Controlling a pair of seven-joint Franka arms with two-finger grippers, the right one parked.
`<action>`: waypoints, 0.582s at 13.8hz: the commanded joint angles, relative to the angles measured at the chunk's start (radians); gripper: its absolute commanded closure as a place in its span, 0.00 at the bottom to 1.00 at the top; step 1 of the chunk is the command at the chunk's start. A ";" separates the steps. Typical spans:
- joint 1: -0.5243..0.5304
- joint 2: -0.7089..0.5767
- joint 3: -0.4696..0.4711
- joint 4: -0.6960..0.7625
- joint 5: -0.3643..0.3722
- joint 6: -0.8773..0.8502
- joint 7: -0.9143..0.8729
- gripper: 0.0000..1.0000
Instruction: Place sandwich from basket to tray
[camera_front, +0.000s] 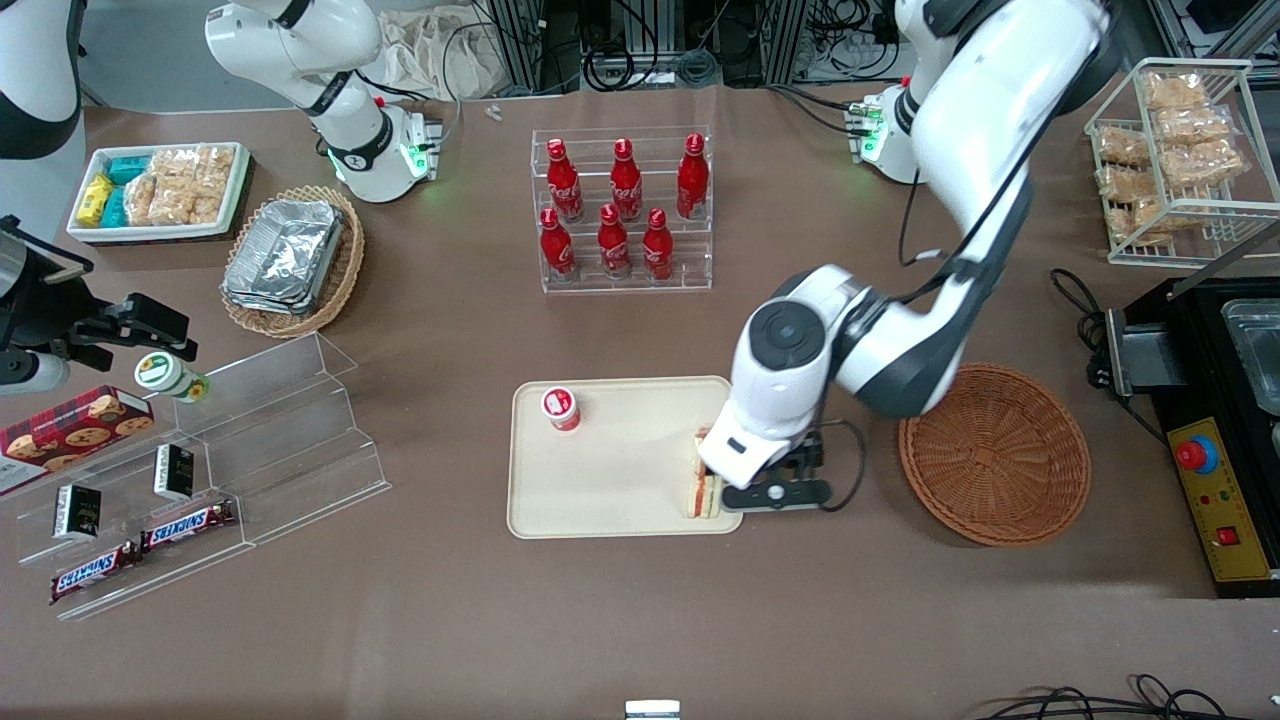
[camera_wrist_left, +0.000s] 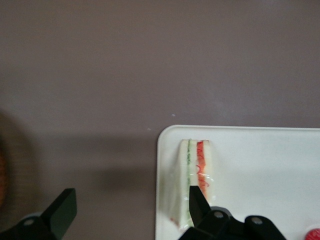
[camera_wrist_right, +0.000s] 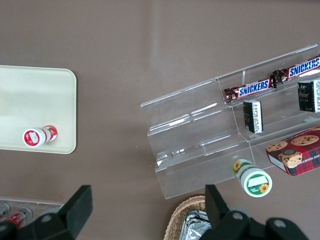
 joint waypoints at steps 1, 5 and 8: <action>0.076 -0.145 0.000 -0.036 -0.129 -0.127 0.162 0.00; 0.225 -0.280 0.000 -0.033 -0.278 -0.319 0.388 0.00; 0.356 -0.369 0.002 -0.033 -0.318 -0.439 0.514 0.00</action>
